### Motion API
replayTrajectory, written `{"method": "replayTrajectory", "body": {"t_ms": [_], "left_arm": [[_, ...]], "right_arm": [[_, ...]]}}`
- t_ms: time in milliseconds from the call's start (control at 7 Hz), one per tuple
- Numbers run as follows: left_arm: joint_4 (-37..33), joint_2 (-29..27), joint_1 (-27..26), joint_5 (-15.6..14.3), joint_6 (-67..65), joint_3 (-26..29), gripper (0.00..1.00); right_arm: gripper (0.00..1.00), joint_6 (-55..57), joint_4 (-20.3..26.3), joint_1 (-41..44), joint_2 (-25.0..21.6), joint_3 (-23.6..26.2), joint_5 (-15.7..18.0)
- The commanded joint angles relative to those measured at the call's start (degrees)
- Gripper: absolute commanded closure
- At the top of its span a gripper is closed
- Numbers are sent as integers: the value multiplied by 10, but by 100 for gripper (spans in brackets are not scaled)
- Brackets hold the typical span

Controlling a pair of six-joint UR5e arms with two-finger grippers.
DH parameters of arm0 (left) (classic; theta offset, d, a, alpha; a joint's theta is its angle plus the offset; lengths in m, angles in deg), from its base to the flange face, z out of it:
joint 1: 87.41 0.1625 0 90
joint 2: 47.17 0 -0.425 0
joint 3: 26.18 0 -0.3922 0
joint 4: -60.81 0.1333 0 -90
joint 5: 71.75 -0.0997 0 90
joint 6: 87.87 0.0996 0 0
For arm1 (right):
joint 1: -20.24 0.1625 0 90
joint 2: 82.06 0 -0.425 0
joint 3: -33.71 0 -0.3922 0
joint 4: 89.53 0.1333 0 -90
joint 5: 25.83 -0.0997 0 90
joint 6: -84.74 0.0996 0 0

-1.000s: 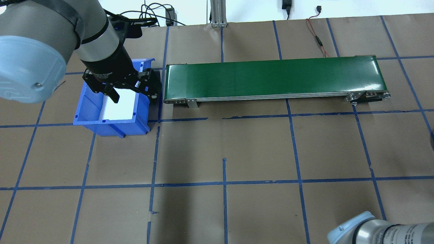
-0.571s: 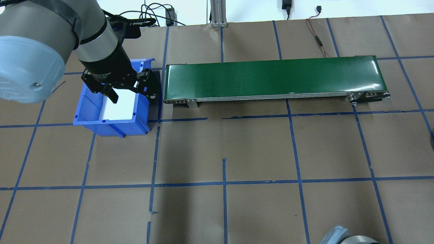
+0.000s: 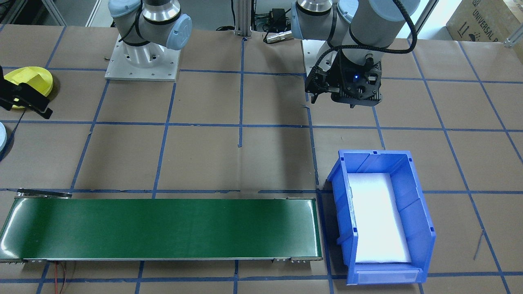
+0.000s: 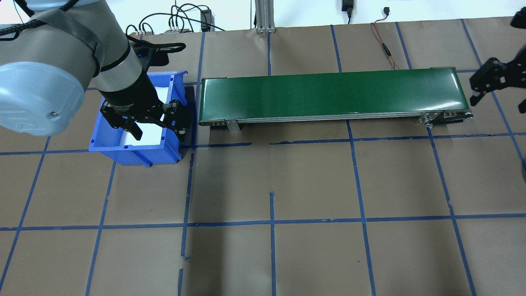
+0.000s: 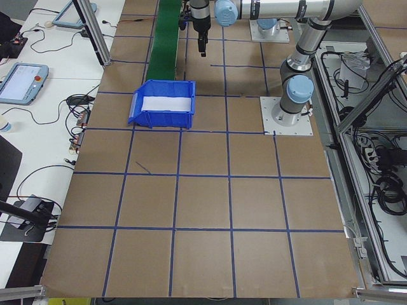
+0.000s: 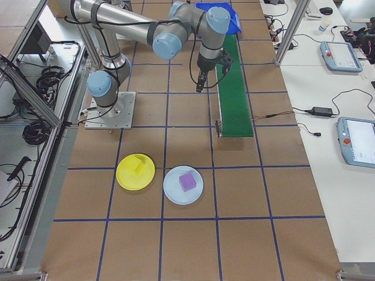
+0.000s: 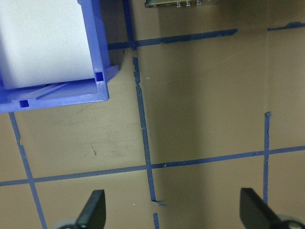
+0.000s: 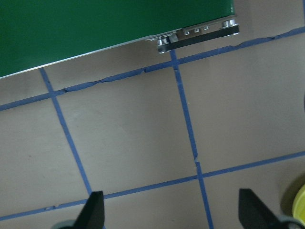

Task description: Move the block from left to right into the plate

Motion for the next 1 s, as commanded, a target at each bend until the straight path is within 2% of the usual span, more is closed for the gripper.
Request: {"method": "replayTrajectory", "body": {"t_ms": [0,286,571,857], "left_arm": [[-2,11,-5,-5,0,71,0],[-55,15,-4,-7,0,91,0],[-56,16,-7,-8,0,94,0],[-56,19,-7,-78,1,91,0]], "right_arm": [[0,41,3,82,10,-23,-10],[0,55,1,129,16,-44,-15],[0,93,-9,172,26,-53,-15],[0,95,-23,203,27,-54,-11]]}}
